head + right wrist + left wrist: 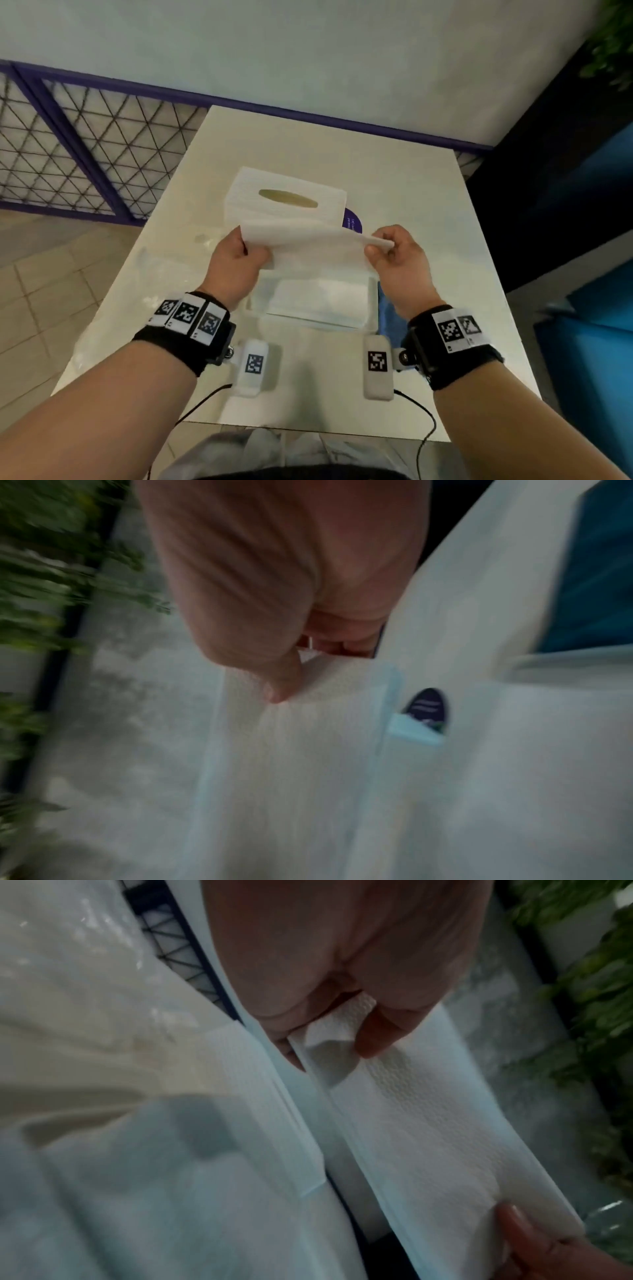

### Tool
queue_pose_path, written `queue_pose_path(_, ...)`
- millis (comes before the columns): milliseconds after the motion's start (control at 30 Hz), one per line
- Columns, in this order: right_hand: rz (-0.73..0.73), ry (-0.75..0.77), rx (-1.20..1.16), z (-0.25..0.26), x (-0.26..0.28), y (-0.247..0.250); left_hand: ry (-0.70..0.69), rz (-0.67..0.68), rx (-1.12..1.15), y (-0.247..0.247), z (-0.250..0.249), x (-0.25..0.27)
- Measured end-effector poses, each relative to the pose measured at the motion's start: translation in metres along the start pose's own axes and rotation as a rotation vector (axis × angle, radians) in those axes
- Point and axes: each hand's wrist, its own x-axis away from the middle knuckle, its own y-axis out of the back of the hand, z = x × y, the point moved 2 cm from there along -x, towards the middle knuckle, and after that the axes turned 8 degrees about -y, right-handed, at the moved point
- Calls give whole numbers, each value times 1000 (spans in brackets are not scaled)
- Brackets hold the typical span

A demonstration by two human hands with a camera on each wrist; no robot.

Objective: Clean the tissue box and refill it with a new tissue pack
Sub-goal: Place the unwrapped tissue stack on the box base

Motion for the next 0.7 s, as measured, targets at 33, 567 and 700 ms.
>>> queue_pose_path(33,1,-26,0,-15,3,-2,10,11,-40,-4,7,2)
queue_pose_path(567,61,-275,128,-54,-15,-10,92,110,-561,-9,31,0)
queue_pose_path(700,80,-342,193,-64,-12,-17,85,169,-672,-10,40,2)
